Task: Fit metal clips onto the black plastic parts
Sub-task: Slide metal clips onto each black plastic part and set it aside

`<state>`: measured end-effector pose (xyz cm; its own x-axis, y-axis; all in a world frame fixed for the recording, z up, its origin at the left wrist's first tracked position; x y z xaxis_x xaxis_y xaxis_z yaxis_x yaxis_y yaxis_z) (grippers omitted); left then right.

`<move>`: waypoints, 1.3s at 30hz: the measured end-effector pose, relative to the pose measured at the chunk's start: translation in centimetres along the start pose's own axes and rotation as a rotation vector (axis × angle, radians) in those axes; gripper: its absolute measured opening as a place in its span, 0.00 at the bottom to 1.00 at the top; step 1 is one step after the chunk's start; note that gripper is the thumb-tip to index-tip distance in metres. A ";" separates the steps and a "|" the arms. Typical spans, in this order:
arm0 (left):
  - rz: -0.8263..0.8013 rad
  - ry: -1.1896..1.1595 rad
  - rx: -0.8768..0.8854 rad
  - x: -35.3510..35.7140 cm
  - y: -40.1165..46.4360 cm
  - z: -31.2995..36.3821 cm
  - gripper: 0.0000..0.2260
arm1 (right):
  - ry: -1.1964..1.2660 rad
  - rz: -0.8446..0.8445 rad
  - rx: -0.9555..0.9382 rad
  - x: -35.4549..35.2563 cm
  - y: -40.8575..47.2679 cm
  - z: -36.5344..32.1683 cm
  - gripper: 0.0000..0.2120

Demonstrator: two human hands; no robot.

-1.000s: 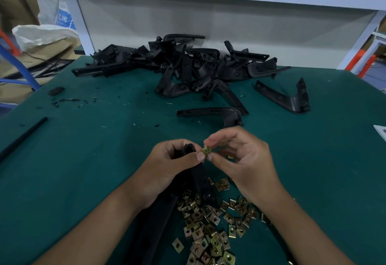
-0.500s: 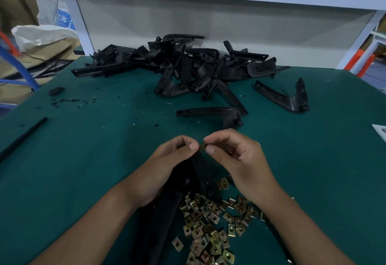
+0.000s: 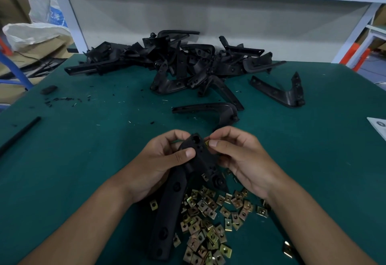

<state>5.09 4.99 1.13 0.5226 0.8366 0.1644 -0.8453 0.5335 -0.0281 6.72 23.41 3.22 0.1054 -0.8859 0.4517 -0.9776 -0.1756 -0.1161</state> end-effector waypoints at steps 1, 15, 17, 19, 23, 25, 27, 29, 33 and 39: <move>0.005 -0.003 0.001 0.0 0.0 0.0 0.12 | 0.012 0.003 0.001 0.0 0.0 0.0 0.05; 0.003 -0.022 0.006 0.0 -0.1 0.0 0.13 | 0.009 -0.040 0.016 0.3 -0.3 -0.2 0.06; 0.000 -0.024 0.009 0.0 -0.1 0.0 0.12 | -0.005 -0.047 0.022 0.3 -0.4 -0.2 0.07; -0.004 -0.022 0.010 0.0 -0.1 0.0 0.12 | -0.010 -0.044 0.030 0.2 -0.3 -0.3 0.07; -0.008 0.002 0.016 0.1 -0.1 0.0 0.12 | -0.041 -0.028 0.052 0.1 -0.4 -0.5 0.07; -0.006 0.018 0.022 0.1 -0.1 -0.1 0.11 | -0.048 -0.012 0.084 0.0 -0.4 -0.6 0.07; 0.008 0.031 0.020 0.2 0.0 -0.1 0.11 | -0.025 0.000 0.120 -0.1 -0.4 -0.5 0.07; 0.018 0.035 0.020 0.2 0.0 -0.1 0.10 | 0.011 0.010 0.148 -0.1 -0.4 -0.3 0.06; 0.052 0.053 0.026 0.2 0.0 -0.2 0.09 | 0.071 0.037 0.172 0.1 -0.2 0.2 0.05; 0.087 0.046 0.031 0.1 0.0 -0.2 0.08 | 0.118 0.092 0.121 0.6 -0.3 0.9 0.05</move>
<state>5.17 5.11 0.96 0.4512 0.8848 0.1168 -0.8903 0.4553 -0.0100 7.23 22.51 2.73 -0.0125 -0.8452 0.5343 -0.9522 -0.1530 -0.2643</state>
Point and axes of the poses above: each hand's wrist, its own y-axis towards the middle knuckle, its own x-axis out of the palm, z = x × y, the point moved 3 cm from there along y, towards the middle knuckle, and after that the axes turned 12 degrees about y, right-handed, at the moved point
